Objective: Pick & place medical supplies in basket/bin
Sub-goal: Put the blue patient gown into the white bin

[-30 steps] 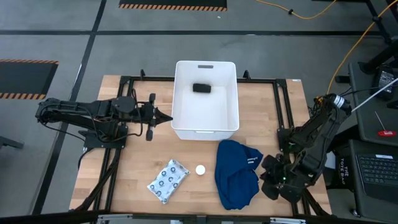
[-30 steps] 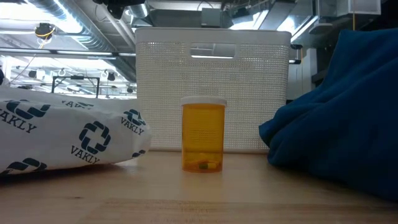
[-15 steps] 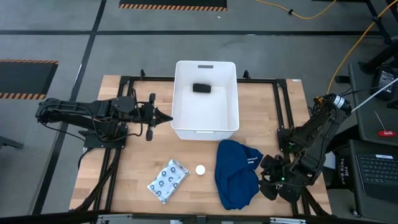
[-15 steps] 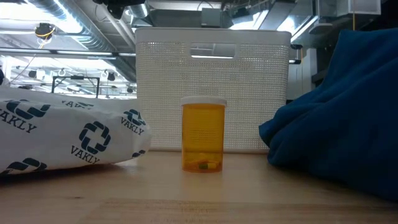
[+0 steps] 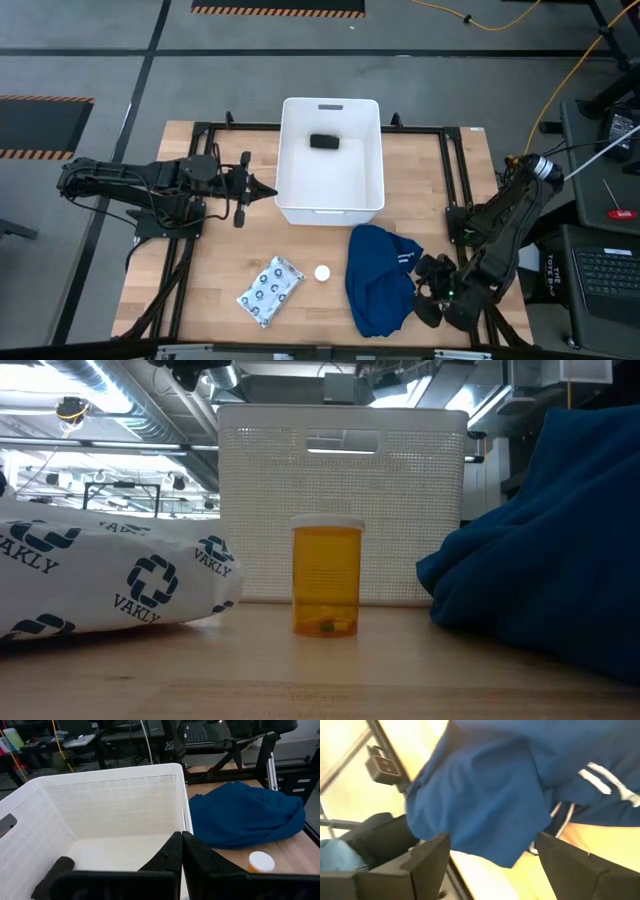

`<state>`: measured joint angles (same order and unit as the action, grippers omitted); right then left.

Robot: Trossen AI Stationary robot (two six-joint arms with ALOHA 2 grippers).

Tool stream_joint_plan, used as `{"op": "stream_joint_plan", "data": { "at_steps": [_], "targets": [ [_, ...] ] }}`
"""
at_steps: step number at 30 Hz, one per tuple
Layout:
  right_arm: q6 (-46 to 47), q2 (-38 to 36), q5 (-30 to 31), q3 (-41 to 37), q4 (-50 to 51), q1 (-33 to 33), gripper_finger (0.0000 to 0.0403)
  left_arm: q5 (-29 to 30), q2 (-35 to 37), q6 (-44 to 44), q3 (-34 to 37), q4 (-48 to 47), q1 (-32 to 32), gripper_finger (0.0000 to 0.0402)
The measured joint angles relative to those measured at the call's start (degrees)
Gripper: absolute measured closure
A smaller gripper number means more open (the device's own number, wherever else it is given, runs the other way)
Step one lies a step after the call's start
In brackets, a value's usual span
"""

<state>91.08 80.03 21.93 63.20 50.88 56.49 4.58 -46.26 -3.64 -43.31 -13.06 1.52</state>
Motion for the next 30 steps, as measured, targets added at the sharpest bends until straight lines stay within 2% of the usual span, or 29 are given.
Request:
{"op": "stream_joint_plan", "data": {
  "at_steps": [30],
  "targets": [
    [-1.22,0.5,0.48,-0.02,-1.34,-0.42,0.0107,0.07,-0.02,1.88,0.0,-0.74,0.0,0.04]
  ]
}}
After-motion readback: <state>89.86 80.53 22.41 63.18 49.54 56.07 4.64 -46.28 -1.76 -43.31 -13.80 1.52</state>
